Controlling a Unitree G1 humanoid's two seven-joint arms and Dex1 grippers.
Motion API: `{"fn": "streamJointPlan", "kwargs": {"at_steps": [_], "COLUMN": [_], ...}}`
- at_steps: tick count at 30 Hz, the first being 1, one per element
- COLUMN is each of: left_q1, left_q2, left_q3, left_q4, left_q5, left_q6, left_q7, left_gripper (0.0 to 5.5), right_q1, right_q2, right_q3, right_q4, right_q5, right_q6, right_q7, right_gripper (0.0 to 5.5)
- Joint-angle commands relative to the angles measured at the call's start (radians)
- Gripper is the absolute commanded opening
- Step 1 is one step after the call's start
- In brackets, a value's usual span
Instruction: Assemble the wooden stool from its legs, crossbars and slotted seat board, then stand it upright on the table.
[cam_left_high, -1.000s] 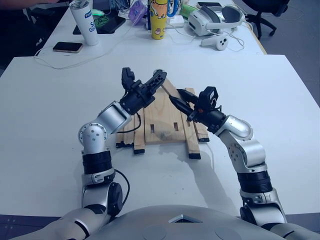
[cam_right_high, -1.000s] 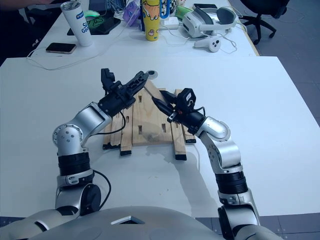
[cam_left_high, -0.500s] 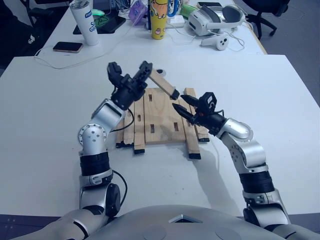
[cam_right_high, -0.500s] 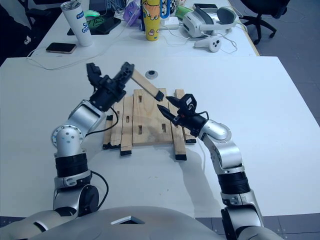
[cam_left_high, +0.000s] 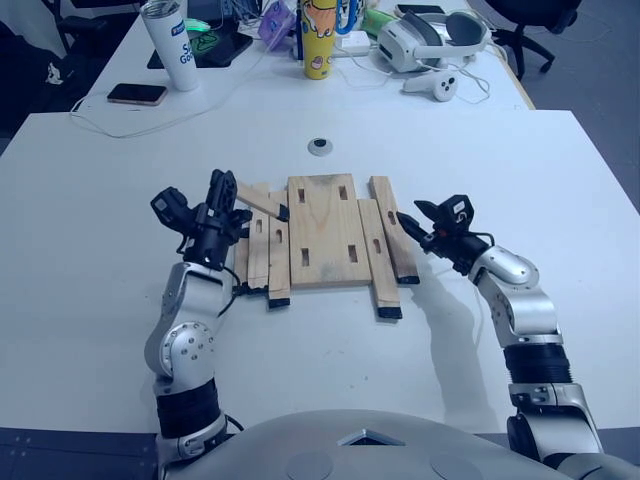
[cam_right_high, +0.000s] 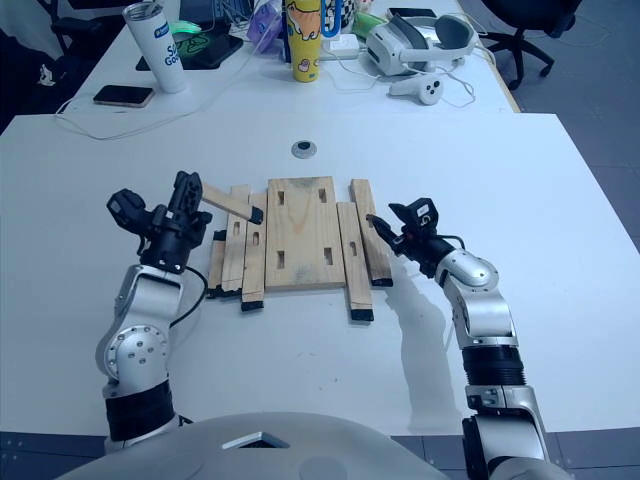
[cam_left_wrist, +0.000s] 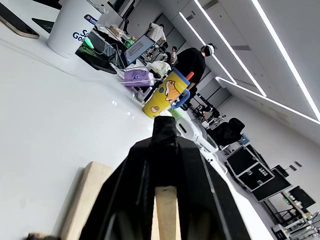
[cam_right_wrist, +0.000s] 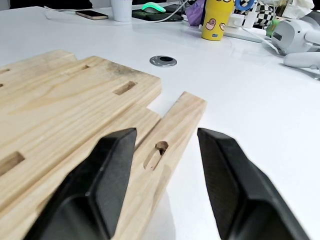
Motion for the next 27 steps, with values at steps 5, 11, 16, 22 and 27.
{"fn": "streamJointPlan", "kwargs": {"at_steps": [5,11,16,22,27], "left_q1": [0.064,0.064,0.056,0.048,0.046], "left_q2": [-0.042,-0.030,-0.027,-0.011,0.036], "left_q3": [-0.034,-0.026,-0.028,-0.063,-0.088], "left_q4": [0.071,0.083,0.100,0.137,0.133], "left_q5": [0.055,0.067,0.079,0.152,0.264], "left_q6": [-0.043,-0.066,-0.078,-0.094,-0.071], "left_q7": [0.026,0.030,0.033,0.040,0.079], "left_gripper": [0.41,0.41,0.41,0.41,0.41], "right_q1": [-0.031,-0.023,-0.027,-0.034,-0.038], "right_q2": [0.008,0.013,0.020,0.023,0.020], "right_q3": [0.013,0.014,0.019,0.026,0.034], "right_q4": [0.013,0.009,0.013,0.010,0.006], "right_q5": [-0.008,-0.009,-0.012,-0.015,-0.015], "right_q6": [-0.007,-0.009,-0.010,-0.006,0.003], "right_q7": [0.005,0.000,0.001,0.004,0.005], "right_gripper": [2.26,2.26,2.26,2.26,2.26]}}
